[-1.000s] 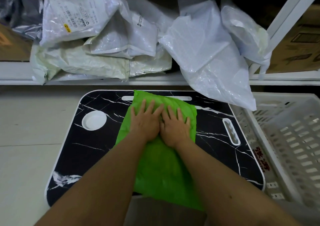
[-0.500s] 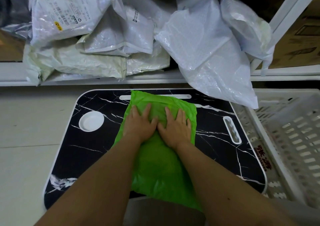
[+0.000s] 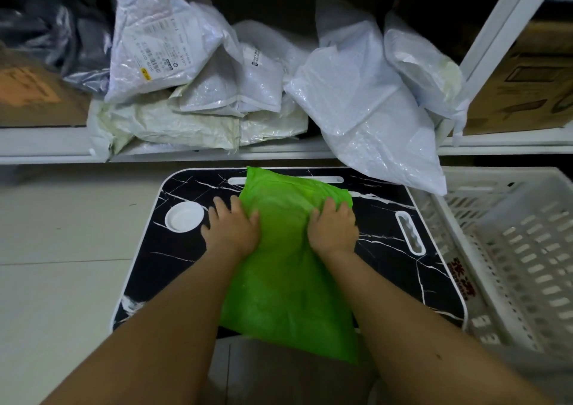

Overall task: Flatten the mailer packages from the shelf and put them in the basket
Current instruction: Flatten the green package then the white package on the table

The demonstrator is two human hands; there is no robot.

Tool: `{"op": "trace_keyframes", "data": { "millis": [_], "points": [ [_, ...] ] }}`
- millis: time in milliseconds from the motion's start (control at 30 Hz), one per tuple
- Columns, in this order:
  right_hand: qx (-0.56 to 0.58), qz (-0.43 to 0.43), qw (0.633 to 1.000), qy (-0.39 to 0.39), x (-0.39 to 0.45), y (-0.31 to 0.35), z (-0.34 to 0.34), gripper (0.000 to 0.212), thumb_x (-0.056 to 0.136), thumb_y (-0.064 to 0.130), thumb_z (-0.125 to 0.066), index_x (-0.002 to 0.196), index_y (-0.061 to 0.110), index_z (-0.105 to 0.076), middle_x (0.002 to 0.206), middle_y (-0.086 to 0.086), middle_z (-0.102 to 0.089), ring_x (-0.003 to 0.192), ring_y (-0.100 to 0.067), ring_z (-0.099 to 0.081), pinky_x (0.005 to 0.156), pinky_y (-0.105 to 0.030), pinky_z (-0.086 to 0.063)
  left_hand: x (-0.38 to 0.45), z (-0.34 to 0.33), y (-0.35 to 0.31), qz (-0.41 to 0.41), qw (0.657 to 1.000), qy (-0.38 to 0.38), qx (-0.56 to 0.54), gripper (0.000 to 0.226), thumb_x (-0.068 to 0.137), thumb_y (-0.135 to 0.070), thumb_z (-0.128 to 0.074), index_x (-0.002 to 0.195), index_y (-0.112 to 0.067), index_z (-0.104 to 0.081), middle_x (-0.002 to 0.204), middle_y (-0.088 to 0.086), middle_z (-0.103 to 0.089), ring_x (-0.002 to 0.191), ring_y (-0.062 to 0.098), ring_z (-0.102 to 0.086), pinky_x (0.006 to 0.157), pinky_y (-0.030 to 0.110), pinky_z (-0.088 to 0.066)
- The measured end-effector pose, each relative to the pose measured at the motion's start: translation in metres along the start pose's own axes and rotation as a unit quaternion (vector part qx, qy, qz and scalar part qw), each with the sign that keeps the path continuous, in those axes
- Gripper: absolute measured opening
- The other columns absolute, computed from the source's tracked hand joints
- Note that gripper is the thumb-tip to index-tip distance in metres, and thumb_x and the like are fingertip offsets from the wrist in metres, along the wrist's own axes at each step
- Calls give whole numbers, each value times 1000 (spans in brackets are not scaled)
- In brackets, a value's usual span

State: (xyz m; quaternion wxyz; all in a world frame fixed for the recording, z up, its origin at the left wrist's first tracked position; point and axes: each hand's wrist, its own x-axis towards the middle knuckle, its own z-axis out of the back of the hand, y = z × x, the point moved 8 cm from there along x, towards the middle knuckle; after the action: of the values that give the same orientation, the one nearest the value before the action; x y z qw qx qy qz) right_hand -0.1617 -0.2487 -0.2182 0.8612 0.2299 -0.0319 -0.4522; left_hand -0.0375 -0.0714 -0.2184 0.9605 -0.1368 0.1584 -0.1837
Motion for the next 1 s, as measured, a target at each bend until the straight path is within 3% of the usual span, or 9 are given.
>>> {"op": "trace_keyframes", "data": {
  "millis": [100, 200, 533, 667, 767, 833, 900, 967, 1000],
  "points": [
    [-21, 46, 999, 3, -45, 18, -4, 54, 100, 47, -31, 150, 27, -25, 160, -15, -13, 146, -36, -13, 113, -58, -19, -28, 1, -20, -92, 991, -26, 91, 60, 100, -51, -19, 153, -29, -3, 161, 3, 9, 148, 27, 6, 115, 57, -7],
    [-40, 104, 993, 44, -82, 30, -27, 53, 101, 48, -26, 151, 37, -16, 163, -8, -1, 148, -39, -3, 114, -62, -12, -58, -22, -32, -175, 971, -3, 160, 52, 102, -43, -17, 152, -36, -3, 161, 0, 10, 148, 23, 9, 117, 56, -6],
    [-100, 127, 982, 97, -99, 7, -60, 56, 100, 54, -12, 153, 40, 1, 163, -3, 11, 148, -37, 2, 116, -55, -6, -68, -62, -4, -144, 976, 34, 157, 60, 100, -51, -13, 149, -34, 17, 158, 7, 24, 144, 45, 10, 117, 55, -9],
    [-102, 137, 981, 88, -102, 7, -57, 73, 83, 61, 11, 153, 38, 5, 163, -6, 10, 149, -34, 1, 117, -53, -6, -60, -75, 2, -153, 973, 48, 164, 80, 76, -65, 25, 149, -34, 16, 158, 9, 21, 144, 45, 12, 116, 60, -7],
    [-101, 142, 980, 100, -101, 4, -58, 59, 99, 55, -9, 153, 37, 7, 162, -10, 10, 149, -30, 4, 118, -51, -3, -58, -81, -1, -189, 958, 69, 205, 98, 64, -65, 40, 152, -32, 8, 157, 8, 20, 142, 45, 19, 115, 63, -2],
    [-106, 148, 977, 110, -100, 4, -56, 58, 102, 52, -15, 153, 37, 7, 162, -11, 9, 149, -29, 3, 118, -50, -5, -64, -72, -6, -208, 947, 87, 227, 87, 78, -66, 29, 153, -31, 0, 157, 11, 20, 141, 45, 21, 116, 60, -1],
    [-122, 152, 972, 130, -96, 7, -54, 58, 103, 51, -18, 153, 36, 5, 162, -13, 5, 149, -30, -3, 118, -51, -11, -63, -60, -5, -180, 955, 115, 204, 68, 95, -59, 6, 154, -27, -5, 158, 12, 17, 144, 44, 10, 118, 54, -6],
    [-137, 152, 968, 146, -91, 12, -45, 56, 103, 48, -25, 154, 33, -6, 160, -16, -9, 145, -33, -22, 112, -52, -27, -61, -41, -7, -131, 970, 104, 178, 75, 91, -65, 6, 150, -26, -20, 160, 13, -5, 143, 41, -16, 115, 52, -20],
    [-148, 159, 967, 134, -88, 16, -35, 53, 103, 45, -29, 151, 28, -18, 154, -18, -24, 136, -34, -36, 104, -49, -36, -60, -30, -12, -117, 975, 85, 171, 68, 95, -61, -1, 145, -25, -29, 156, 12, -21, 139, 38, -27, 112, 50, -26]
  ]
}}
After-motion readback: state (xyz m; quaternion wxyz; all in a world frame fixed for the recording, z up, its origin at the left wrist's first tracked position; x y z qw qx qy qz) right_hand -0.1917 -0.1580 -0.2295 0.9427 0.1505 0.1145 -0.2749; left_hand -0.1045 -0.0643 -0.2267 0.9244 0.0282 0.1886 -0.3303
